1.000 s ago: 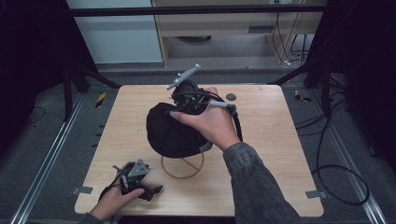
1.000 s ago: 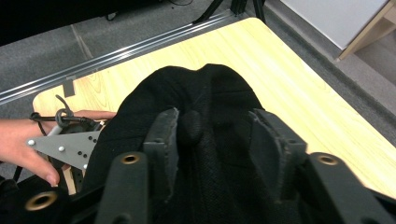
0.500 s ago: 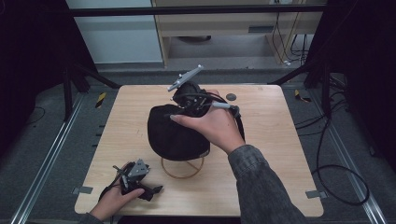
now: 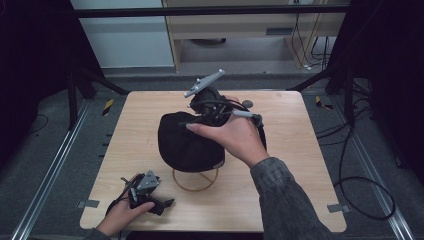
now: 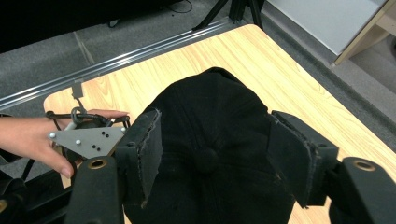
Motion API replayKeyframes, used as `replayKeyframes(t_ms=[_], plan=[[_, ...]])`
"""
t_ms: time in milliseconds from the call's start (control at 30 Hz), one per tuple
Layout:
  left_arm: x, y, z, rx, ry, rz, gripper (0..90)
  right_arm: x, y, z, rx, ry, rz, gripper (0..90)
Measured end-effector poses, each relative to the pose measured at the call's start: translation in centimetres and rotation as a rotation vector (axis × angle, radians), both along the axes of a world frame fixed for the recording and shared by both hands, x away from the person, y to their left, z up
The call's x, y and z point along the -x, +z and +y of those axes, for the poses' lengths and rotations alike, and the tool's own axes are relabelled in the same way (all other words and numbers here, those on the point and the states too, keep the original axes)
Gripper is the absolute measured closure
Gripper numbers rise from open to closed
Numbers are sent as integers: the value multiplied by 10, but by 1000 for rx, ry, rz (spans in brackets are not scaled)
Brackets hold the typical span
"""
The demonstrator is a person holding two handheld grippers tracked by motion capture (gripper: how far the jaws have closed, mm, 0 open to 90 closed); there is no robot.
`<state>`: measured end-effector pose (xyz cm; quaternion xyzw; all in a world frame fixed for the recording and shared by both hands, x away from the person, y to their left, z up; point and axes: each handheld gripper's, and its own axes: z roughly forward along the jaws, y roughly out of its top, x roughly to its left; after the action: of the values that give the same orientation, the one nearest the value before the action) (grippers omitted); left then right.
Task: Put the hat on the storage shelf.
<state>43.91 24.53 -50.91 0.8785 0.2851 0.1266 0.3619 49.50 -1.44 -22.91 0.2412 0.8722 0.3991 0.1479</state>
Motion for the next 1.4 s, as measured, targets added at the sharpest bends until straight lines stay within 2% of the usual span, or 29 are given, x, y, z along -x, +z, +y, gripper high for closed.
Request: replayKeyframes(t_ms=[167, 400, 533, 733, 1133, 1400], plan=[[0, 0, 0, 0, 0, 0, 0, 2, -1, -3, -5, -2, -9, 335], [0, 0, 0, 0, -1, 0, 0, 5, -1, -10, -24, -35, -25, 249], [0, 0, 0, 0, 0, 0, 0, 5, -4, -18, -26, -72, -32, 172], [0, 0, 0, 0, 0, 0, 0, 7, -7, -29, -34, -96, -31, 116], [0, 0, 0, 0, 0, 0, 0, 14, -8, -56, -44, -123, -70, 61], [0, 0, 0, 0, 0, 0, 0, 16, -10, -76, -45, -161, -69, 60]])
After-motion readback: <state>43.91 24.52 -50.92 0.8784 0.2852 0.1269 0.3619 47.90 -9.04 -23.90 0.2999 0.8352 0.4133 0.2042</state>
